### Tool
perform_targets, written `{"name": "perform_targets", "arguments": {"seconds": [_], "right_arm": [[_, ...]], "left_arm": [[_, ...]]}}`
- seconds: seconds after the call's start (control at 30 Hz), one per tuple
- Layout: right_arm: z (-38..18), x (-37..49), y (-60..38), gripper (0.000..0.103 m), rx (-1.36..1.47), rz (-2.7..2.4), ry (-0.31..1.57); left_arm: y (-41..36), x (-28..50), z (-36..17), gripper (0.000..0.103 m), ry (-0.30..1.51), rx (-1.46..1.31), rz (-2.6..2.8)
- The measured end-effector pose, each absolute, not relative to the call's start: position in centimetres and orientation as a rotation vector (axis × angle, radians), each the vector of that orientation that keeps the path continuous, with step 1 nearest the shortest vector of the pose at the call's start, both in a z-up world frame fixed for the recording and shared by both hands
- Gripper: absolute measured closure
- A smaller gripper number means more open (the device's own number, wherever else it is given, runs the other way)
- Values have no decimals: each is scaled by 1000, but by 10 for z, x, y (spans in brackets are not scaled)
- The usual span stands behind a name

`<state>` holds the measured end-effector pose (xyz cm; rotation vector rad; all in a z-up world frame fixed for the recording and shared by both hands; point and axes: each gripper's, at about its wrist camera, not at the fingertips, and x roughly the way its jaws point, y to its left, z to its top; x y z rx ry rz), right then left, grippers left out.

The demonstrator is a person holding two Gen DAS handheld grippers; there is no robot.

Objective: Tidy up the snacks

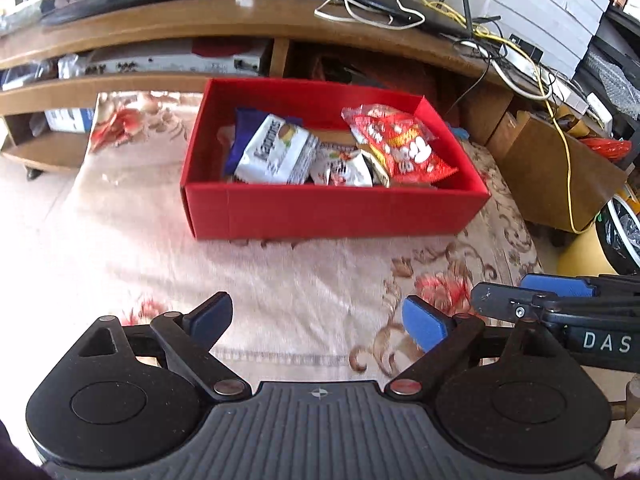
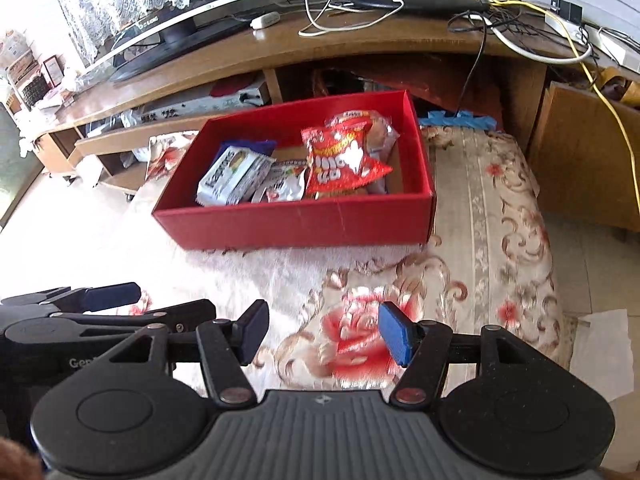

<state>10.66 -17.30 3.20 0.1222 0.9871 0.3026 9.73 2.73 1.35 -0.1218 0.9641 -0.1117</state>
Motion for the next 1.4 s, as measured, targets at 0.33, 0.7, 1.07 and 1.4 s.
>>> {"name": "perform_targets", "arguments": {"seconds": [0.33,0.7,1.07,1.4], "right_arm": [[19,90,-168,44,113,302,1030],[20,87,-169,44,122,310,1029],[21,88,-169,44,136,310,1025],[14,86,-165,44,101,309,1054]], "left_arm": [[18,79,10,12,943,-18,-49],[20,77,9,20,972,-88,-83],[22,78,8,19,972,-118,-91],[21,79,1,29,1023,-125,-102]]}}
